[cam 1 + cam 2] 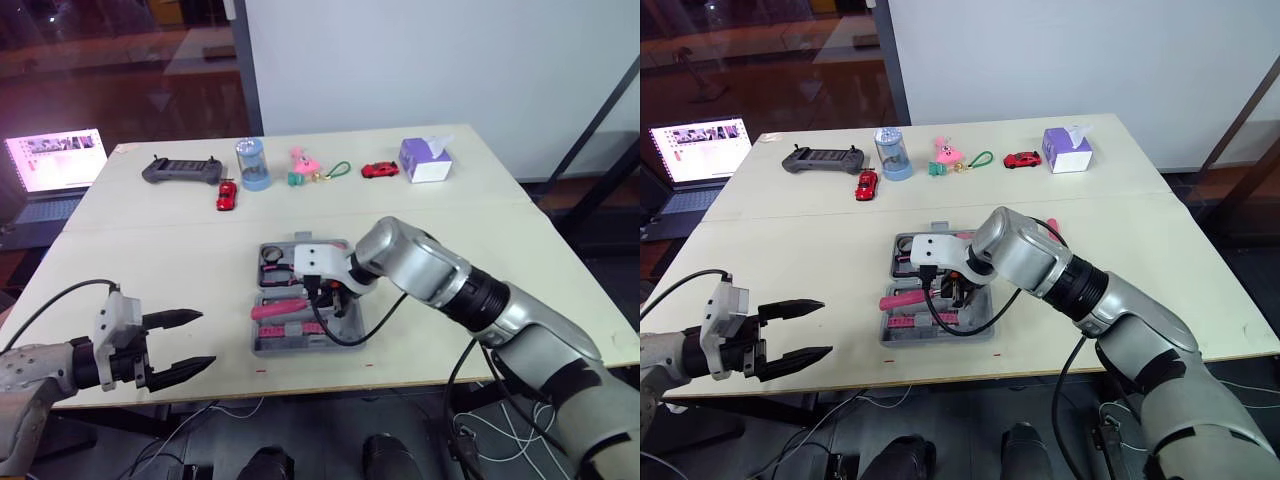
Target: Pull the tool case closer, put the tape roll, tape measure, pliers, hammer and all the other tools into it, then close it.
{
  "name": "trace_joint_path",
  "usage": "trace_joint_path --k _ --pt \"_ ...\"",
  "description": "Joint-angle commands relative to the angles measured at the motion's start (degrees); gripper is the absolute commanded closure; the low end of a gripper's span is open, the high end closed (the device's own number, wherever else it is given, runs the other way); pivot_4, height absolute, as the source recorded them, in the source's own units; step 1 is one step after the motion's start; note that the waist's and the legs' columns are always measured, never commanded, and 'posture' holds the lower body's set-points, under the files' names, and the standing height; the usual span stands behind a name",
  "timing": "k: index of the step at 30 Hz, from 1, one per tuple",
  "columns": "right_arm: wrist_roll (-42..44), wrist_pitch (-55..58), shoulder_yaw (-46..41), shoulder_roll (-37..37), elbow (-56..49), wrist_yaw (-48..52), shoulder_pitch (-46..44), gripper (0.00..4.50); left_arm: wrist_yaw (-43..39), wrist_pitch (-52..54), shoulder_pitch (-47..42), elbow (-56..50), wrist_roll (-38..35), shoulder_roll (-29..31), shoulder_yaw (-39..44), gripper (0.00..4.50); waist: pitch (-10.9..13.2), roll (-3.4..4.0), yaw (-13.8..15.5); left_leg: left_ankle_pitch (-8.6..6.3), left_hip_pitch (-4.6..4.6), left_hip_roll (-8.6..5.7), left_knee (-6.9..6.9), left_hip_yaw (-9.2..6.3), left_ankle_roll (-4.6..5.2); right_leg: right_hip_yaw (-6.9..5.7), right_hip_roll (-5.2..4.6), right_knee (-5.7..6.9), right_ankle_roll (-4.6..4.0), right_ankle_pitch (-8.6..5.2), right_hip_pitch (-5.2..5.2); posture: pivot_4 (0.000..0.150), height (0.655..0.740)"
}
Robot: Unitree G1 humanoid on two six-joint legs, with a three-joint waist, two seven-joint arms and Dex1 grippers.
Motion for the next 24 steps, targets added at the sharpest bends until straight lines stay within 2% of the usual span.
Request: trace_joint_path --k 1,24 --pt "-1.87 -1.69 -0.85 0.35 0.59 0.35 -0.27 4.46 0.17 0.03 0.39 -1.7 -0.8 0.08 0.92 0.0 0.0 0.0 0.01 0.0 0.0 0.0 0.0 0.0 0.0 0.0 0.0 0.0 0.0 0.0 0.0 0.15 0.74" --pt "-8.34 -5.6 -1.46 6.71 8.45 -0.37 2.8 4.46 1.82 0.79 1.27 -3.25 -1.15 -0.2 0.77 0.0 0.0 0.0 -0.1 0.01 0.02 0.0 -0.02 0.0 -0.01 0.01 0.01 0.01 0.0 0.0 -0.02 0.15 0.74"
